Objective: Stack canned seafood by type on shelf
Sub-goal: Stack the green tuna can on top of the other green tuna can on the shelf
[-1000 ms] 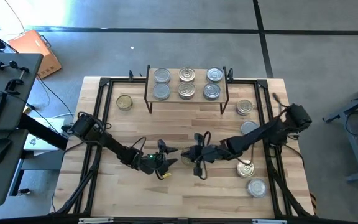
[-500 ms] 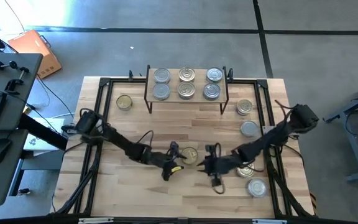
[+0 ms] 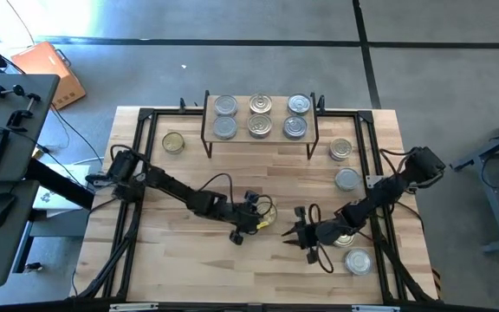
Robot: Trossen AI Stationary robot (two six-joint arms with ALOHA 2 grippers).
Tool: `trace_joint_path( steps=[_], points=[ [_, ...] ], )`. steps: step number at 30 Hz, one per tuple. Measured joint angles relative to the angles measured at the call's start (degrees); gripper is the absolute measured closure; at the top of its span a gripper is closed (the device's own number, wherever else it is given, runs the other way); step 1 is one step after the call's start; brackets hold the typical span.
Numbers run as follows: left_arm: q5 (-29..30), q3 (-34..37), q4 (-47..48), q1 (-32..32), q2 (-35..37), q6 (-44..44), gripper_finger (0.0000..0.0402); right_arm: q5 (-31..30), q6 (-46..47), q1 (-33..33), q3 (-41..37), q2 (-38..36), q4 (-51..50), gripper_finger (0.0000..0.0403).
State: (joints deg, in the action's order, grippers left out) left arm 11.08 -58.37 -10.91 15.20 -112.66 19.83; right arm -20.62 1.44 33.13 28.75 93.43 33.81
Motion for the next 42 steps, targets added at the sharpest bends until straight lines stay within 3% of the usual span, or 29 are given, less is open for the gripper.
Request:
trace_joint_path(
  steps=[4,9,16,30,34,39,42],
  points=[
    [-2.73,-0.16,1.89,0.07,0.20,-0.30,0.0339,0.29,-0.24,-0.21,0.03,0.00,1.18,0.0315],
    [-3.05,-0.24,2.57,0.59,0.35,-4.05,0.0395,5.75,-1.91,-1.45,0.04,0.00,3.33,0.0277],
    [-2.74,-0.07,0.42,2.21,0.21,-4.82,0.0401,6.73,-4.94,-1.98,0.09,-0.02,9.34,0.0217],
    [-1.38,1.81,0.50,3.74,6.15,-9.09,0.0401,6.41,-6.05,-6.19,0.11,2.62,9.75,0.0192],
    [-1.56,2.49,-1.35,3.72,6.75,-10.81,0.0401,5.70,-13.37,-6.90,1.48,4.53,9.32,0.0166],
    [-1.58,2.49,-1.51,3.56,6.75,-12.58,0.0401,-2.74,-28.06,-5.95,6.94,9.16,5.27,0.0141],
    [-1.56,2.49,-2.45,3.56,6.75,-13.42,0.0401,-4.09,-31.35,-5.72,10.56,11.33,0.47,0.0139]
  ],
)
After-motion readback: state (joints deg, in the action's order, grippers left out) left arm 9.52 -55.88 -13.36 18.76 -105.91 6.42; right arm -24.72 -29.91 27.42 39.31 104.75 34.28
